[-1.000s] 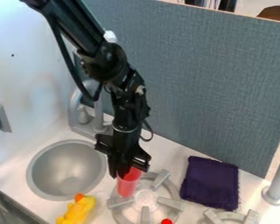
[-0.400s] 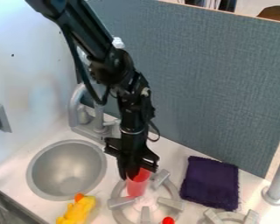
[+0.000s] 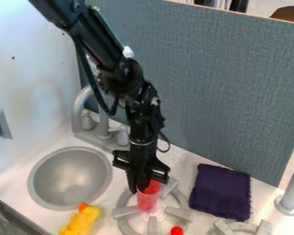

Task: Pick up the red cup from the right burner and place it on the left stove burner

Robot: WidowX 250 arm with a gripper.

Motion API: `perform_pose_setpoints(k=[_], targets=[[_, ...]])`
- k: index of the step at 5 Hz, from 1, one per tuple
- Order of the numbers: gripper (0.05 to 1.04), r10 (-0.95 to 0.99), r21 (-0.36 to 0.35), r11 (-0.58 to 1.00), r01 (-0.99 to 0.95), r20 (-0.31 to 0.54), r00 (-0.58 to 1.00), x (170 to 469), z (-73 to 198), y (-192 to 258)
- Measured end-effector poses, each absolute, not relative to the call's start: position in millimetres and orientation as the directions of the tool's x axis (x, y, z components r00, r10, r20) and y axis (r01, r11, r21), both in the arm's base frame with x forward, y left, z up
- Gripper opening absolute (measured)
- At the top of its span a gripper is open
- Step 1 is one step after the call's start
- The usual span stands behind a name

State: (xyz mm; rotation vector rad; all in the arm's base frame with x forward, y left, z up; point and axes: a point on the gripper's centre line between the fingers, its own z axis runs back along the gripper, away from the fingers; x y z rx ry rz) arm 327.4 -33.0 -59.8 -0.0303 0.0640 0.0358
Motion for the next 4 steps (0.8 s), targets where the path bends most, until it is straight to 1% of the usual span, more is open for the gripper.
perform_pose_setpoints(k=[1,2,3,4], targets=[[0.099,0.062,-0.043,0.997,-0.066,-0.070,0.996,327.9,-65.7,-36.1],[0.099,0.060,-0.049,0.997,-0.063,-0.055,0.997,330.8,-64.6,-47.5],[0.130,0.068,-0.045,0.996,-0.070,-0.059,0.996,330.3,-68.6,-51.2],[0.338,0.108,-0.037,0.993,-0.111,-0.072,0.991,327.8,-69.0,-54.1]])
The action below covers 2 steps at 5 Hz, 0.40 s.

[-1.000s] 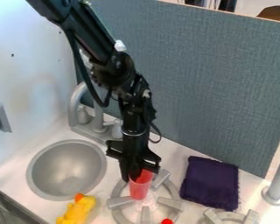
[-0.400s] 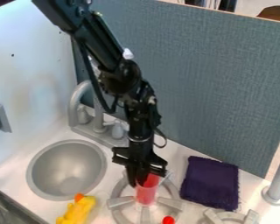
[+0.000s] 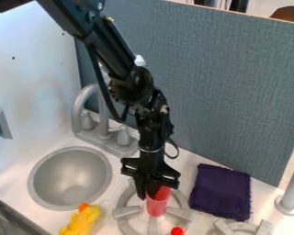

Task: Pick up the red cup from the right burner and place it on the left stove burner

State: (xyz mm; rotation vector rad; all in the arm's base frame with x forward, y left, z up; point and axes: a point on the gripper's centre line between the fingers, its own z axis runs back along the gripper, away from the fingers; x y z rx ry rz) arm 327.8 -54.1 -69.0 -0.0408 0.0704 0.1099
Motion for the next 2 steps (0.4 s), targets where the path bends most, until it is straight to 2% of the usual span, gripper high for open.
perform_pose_setpoints(k=[1,2], targets=[[0.643,0.126,0.007,0.992,-0.126,-0.090,0.988,315.9,-67.3,-53.8],[0.938,0.114,-0.058,0.992,-0.114,0.002,0.993,318.2,-36.5,-59.0]])
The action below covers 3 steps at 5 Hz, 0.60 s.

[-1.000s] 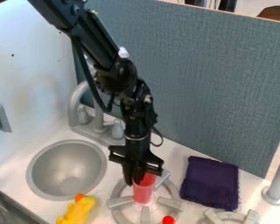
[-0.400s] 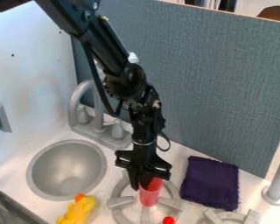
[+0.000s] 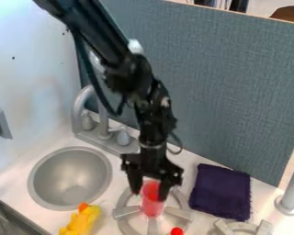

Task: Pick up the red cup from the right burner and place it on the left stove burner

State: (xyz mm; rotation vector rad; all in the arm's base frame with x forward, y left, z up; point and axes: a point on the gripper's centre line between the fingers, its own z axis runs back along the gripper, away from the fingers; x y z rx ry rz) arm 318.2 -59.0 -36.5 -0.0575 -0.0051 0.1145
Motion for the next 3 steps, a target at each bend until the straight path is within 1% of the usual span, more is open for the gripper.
perform_pose_setpoints(k=[1,2,3], targets=[[1.009,0.143,-0.114,0.984,-0.139,0.034,0.989,312.2,-17.7,-49.4],[1.003,0.157,-0.084,0.985,-0.152,0.049,0.986,300.8,-14.5,-46.5],[1.001,0.040,0.010,0.999,-0.040,-0.046,0.998,263.3,-12.5,-45.7]])
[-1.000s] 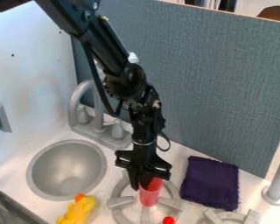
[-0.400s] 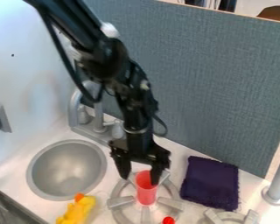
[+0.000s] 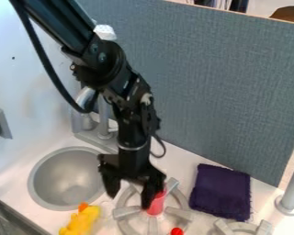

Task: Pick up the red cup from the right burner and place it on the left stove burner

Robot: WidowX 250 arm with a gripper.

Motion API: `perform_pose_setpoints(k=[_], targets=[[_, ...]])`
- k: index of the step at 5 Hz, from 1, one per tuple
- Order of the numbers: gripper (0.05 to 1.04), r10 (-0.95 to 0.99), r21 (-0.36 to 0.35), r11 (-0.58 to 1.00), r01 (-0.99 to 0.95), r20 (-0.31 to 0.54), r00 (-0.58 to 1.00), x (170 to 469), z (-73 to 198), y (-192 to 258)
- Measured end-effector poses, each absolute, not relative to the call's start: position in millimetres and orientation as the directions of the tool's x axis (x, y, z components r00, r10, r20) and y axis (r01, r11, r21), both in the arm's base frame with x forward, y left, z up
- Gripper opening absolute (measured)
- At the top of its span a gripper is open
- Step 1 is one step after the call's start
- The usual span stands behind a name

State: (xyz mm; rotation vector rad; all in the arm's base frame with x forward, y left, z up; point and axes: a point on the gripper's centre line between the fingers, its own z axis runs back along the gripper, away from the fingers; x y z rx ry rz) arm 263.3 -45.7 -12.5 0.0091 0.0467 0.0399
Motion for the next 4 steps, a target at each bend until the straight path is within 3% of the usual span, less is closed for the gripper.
perform_pose_setpoints(k=[1,2,4], targets=[[1.001,-0.016,0.061,0.998,0.021,-0.082,0.996,236.8,-11.0,-33.4],[1.001,-0.022,0.111,0.993,0.033,-0.102,0.995,227.3,-10.0,-4.0],[1.001,0.008,0.141,0.990,0.005,-0.092,0.996,218.8,-2.5,40.5]])
